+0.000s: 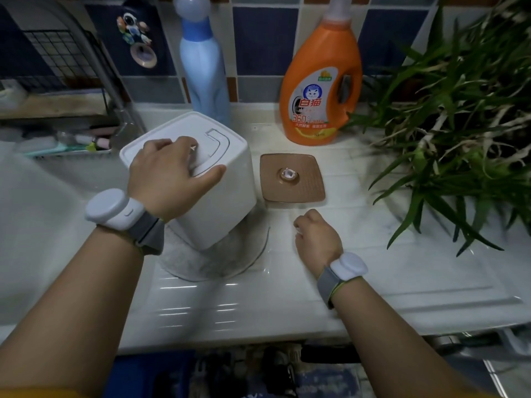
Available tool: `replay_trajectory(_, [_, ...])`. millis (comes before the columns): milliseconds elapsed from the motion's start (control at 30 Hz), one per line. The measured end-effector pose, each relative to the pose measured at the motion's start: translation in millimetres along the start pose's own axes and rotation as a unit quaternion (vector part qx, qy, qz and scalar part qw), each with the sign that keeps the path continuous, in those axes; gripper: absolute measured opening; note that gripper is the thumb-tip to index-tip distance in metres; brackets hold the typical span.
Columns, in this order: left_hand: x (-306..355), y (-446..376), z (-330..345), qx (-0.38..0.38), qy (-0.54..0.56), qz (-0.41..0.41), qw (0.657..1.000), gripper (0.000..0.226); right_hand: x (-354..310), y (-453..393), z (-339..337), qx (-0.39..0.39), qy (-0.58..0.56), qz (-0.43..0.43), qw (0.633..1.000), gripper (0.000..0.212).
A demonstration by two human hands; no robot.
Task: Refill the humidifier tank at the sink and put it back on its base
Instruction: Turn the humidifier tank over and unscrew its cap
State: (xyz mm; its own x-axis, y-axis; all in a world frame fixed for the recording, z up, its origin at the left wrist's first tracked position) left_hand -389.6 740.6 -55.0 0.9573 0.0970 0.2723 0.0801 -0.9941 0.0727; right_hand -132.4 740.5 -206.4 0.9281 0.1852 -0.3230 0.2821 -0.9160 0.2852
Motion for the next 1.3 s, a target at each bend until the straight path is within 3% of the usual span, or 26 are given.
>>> replay_trajectory(167, [1, 1, 0, -0.004, -0.007, 0.000, 1.000, 0.079, -1, 9, -8, 0.042, -0.054, 0.001, 0.998, 0.021])
replay_trajectory(333, [-1, -2, 4, -0.031, -0.020, -0.010, 0.999, 0.104, -10, 14, -16, 0.071, -0.102, -0.022, 0.992, 0.019])
replay_trajectory(500, [7, -5, 4, -0.045, -0.059, 0.011, 0.997, 0.085, -27, 10, -15, 0.023, -0.106, -0.077, 0.991, 0.015])
replay_trajectory(667, [5, 1, 5, -0.029, -0.058, 0.015, 0.998, 0.087, -49, 11, -5, -0.018, -0.108, -0.104, 0.989, 0.014])
replay_trajectory(800, [-12, 1, -1, -0.011, -0.013, 0.004, 1.000, 0.075, -68, 6, -6, -0.051, -0.112, -0.131, 0.984, 0.015])
replay_trajectory(900, [-37, 11, -5, -0.002, 0.154, -0.036, 0.987, 0.063, -71, 3, -9, -0.053, -0.122, -0.128, 0.983, 0.015])
replay_trajectory(967, [-51, 20, -9, 0.005, 0.350, -0.053, 0.935, 0.056, -71, -5, -18, -0.031, -0.151, -0.112, 0.982, 0.017])
replay_trajectory(1034, [-58, 27, -5, 0.001, 0.537, -0.061, 0.841, 0.034, -68, -10, -29, -0.011, -0.228, -0.087, 0.970, 0.016])
replay_trajectory(1101, [-64, 32, 1, -0.019, 0.676, -0.045, 0.735, 0.026, -75, -15, -44, 0.017, -0.324, -0.078, 0.943, 0.016])
replay_trajectory(1201, [-68, 39, 21, -0.040, 0.796, -0.014, 0.604, 0.044, -85, -12, -72, 0.077, -0.401, -0.088, 0.909, 0.024])
replay_trajectory(1301, [-71, 41, 50, -0.065, 0.864, -0.031, 0.499, 0.049, -96, -13, -106, 0.152, -0.318, -0.092, 0.931, 0.037])
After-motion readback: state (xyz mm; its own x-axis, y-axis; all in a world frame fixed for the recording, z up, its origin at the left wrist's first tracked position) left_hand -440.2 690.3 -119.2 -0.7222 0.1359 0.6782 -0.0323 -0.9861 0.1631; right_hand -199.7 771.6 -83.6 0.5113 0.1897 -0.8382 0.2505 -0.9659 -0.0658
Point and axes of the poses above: each hand's wrist, its own y-axis away from the middle knuckle, its own z-axis out of the palm, x = y × z, the point moved 6 cm from there along -y, towards the middle knuckle, and after that the axes turned 14 degrees about -x, right-handed, at the moved point
